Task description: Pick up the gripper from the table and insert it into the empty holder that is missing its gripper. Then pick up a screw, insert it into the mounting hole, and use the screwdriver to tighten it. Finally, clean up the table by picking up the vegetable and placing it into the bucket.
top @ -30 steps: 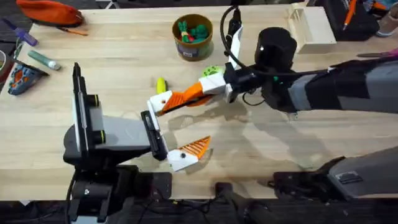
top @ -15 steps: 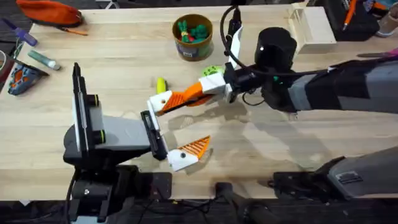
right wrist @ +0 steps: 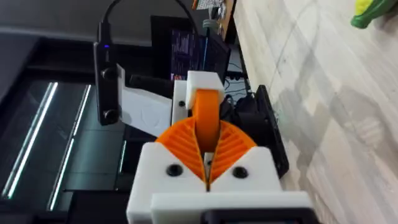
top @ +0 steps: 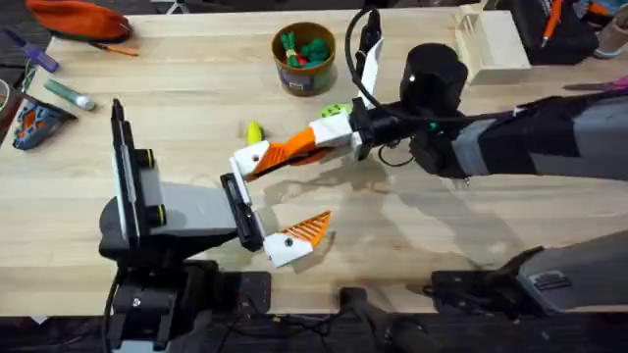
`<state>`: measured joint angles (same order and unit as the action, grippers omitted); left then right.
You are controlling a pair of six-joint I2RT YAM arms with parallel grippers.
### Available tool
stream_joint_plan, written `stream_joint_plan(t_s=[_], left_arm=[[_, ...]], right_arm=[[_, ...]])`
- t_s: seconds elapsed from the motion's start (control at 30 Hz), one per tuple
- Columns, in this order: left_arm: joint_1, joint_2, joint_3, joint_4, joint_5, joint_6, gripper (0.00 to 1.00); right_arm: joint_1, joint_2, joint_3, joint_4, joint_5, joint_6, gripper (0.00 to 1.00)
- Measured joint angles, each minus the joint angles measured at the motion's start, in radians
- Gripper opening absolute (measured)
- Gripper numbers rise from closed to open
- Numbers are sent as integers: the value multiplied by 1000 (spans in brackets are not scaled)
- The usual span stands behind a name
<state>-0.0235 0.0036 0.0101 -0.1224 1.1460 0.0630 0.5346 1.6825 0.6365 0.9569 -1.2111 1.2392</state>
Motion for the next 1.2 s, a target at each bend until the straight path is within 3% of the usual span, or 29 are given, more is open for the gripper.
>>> stream_joint_plan(t_s=[1.2], left_arm=[[0,0,0,1,-6,-1,986]], right_arm=[[2,0,-4,1,12,16,8]])
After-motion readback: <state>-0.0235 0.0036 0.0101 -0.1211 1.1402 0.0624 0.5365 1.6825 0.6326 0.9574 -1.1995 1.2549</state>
